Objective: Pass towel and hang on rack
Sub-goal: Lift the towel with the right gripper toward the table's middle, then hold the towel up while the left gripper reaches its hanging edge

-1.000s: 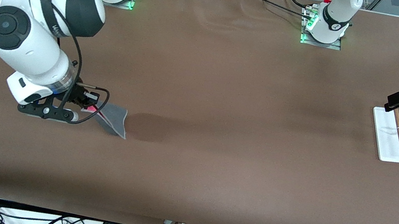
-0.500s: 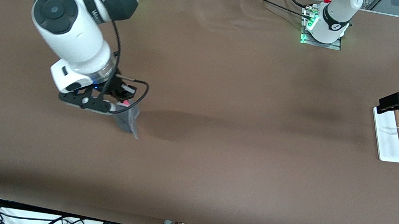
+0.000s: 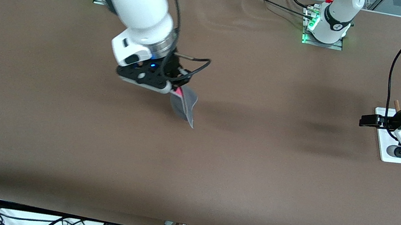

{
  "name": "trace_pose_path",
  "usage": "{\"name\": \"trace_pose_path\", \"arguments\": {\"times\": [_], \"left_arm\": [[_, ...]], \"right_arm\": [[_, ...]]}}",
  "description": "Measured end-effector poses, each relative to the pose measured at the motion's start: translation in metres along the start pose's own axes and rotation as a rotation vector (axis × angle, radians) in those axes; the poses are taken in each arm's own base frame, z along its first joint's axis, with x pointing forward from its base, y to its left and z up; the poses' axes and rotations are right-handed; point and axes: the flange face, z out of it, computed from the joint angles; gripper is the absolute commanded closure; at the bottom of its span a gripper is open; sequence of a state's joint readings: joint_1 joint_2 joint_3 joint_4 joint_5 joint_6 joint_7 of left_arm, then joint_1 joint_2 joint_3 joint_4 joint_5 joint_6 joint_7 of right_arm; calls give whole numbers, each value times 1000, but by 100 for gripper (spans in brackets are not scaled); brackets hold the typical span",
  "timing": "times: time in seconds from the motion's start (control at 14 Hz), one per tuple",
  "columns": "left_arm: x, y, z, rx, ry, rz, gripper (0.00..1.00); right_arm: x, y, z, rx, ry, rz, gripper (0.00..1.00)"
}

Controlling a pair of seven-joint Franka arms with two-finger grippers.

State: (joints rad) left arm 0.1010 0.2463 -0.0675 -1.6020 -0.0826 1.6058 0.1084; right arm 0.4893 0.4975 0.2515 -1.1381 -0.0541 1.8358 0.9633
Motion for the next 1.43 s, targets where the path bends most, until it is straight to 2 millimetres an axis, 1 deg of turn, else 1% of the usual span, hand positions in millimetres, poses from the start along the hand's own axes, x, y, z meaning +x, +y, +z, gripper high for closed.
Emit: {"name": "trace_pose_path", "arguments": {"times": [0.14,0.21,0.29,0.43,0.57,0.64,0.71,1.0,1.29,1.36,1.43], "left_arm": [[2,15,6,-126,13,138,0],[6,25,14,-190,40,198,0],[11,36,27,-253,77,248,0],[20,54,61,-355,150,334,0],[24,67,97,-412,215,436,0],[25,74,111,-431,245,495,0],[27,81,121,-442,274,558,0],[39,117,148,-414,378,795,0],[51,142,194,-409,494,1111,0],[53,149,203,-388,511,1188,0],[54,158,208,-358,530,1253,0]], "right_arm": [[-23,-18,11,3,-12,-5,100],[-32,-26,16,8,-15,-6,100],[-39,-33,18,19,-13,0,100],[-53,-47,18,56,-1,28,100],[-65,-61,20,96,9,54,100],[-71,-68,23,116,12,71,100],[-76,-73,28,135,15,90,100],[-90,-91,50,189,14,138,100],[-97,-97,49,202,11,150,100],[-100,-98,50,202,10,148,100],[-102,-99,50,202,9,147,100]]}}
